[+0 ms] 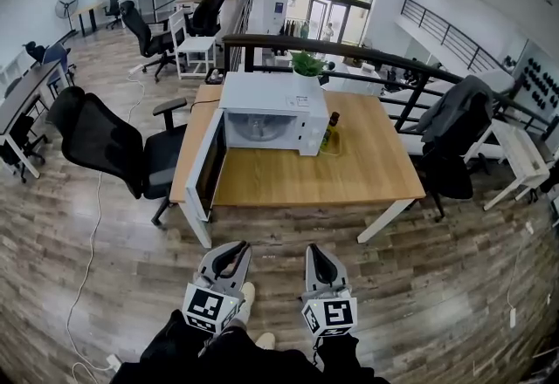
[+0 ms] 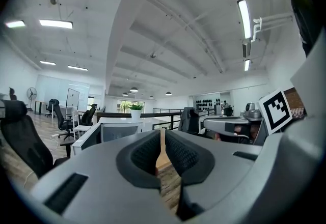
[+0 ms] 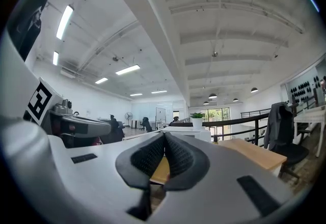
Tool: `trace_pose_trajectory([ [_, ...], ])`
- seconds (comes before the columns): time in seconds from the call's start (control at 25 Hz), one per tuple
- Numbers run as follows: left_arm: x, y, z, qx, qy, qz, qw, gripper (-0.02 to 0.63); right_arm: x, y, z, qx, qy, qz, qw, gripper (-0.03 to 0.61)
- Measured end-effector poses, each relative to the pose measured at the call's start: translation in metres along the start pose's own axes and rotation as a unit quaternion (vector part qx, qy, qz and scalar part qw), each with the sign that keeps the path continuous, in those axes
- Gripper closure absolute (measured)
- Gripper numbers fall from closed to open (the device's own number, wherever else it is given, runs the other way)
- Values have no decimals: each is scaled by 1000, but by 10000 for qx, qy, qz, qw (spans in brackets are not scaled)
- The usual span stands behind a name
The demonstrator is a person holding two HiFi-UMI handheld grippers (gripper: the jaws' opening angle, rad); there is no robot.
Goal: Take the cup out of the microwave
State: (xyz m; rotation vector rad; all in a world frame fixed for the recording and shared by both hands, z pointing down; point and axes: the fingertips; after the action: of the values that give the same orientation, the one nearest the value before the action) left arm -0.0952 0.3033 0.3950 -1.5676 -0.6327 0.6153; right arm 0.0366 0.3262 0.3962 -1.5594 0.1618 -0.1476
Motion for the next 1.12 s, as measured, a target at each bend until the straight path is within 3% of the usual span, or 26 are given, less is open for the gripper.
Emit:
trace_pose_trajectory([
  [0.6,-81,22,-117,-116,-18,-46,9999,569,55,7,-137,28,23,-150,9999,563],
  [1.12,-170,45,-198,43,-358,-80,9993,569,72,19,-246,37,-336,-96,9994,563],
])
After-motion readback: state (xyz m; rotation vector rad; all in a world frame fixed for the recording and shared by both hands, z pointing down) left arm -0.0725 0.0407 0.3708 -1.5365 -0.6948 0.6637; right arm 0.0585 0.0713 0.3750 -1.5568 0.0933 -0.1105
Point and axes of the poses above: the fingertips, and each gripper's own axes: z backward along the fingers, x to its right, y out of its top, and after that the axes turned 1 degree about z, right-handed
